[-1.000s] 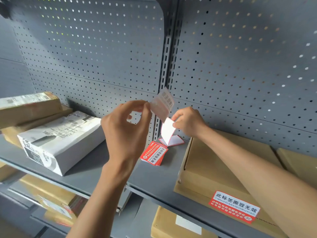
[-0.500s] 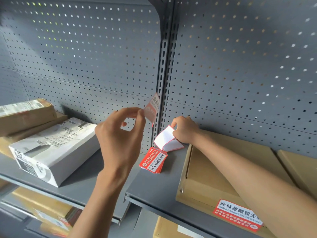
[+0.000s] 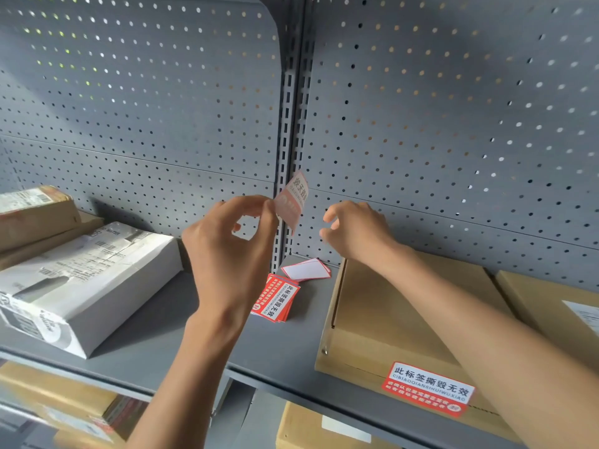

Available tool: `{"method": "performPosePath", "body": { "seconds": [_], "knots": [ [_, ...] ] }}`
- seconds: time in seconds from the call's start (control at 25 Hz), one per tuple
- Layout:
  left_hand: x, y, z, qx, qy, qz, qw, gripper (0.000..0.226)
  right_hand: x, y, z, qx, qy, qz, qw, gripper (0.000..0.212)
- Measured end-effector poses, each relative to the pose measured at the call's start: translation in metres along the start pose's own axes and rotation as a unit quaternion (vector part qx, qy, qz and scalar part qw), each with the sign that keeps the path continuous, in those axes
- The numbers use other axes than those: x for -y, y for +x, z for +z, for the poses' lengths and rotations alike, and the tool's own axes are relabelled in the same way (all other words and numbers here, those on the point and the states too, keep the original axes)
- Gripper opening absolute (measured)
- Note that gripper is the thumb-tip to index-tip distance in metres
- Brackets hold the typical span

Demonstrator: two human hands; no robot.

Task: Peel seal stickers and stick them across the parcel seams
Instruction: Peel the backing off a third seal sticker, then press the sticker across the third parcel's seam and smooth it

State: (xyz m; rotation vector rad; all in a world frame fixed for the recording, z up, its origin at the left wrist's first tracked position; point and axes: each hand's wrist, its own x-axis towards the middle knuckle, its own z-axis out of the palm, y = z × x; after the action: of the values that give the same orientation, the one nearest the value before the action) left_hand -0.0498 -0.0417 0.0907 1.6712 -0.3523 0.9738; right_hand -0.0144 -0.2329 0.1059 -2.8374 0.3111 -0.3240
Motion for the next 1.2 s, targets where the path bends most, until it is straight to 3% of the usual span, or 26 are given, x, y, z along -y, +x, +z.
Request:
{"method": "performPosePath", "body": {
  "seconds": [0.16, 0.24, 0.36, 0.6, 0.8, 1.04, 1.2],
  "knots": [
    [-0.007, -0.005, 0.011, 0.005, -0.004, 0.016, 1.0, 0.013, 0.0, -0.044, -0.043, -0.047, 0.151, -0.016, 0.987, 0.023],
    [-0.012, -0.01, 0.021, 0.007, -0.004, 0.057, 0.998, 0.014, -0.003, -0.068, -0.061, -0.061, 0.23, -0.033, 0.971, 0.017],
    [-0.022, -0.021, 0.038, 0.004, -0.006, 0.136, 0.991, 0.018, -0.012, -0.1, -0.08, -0.071, 0.305, -0.034, 0.949, 0.027],
    [-0.042, -0.052, 0.074, 0.033, -0.045, 0.266, 0.962, 0.013, -0.038, -0.133, -0.092, -0.111, 0.378, 0.006, 0.919, 0.033],
    [-0.061, -0.072, 0.091, 0.068, -0.083, 0.309, 0.945, 0.014, -0.06, -0.153, -0.095, -0.182, 0.387, 0.006, 0.904, 0.021],
    [-0.086, -0.09, 0.095, 0.12, -0.156, 0.288, 0.937, 0.014, -0.086, -0.179, -0.099, -0.266, 0.361, 0.048, 0.892, 0.026],
    [-0.105, -0.091, 0.098, 0.119, -0.229, 0.14, 0.956, 0.013, -0.109, -0.211, -0.114, -0.287, 0.363, 0.083, 0.883, 0.024]
  ]
}}
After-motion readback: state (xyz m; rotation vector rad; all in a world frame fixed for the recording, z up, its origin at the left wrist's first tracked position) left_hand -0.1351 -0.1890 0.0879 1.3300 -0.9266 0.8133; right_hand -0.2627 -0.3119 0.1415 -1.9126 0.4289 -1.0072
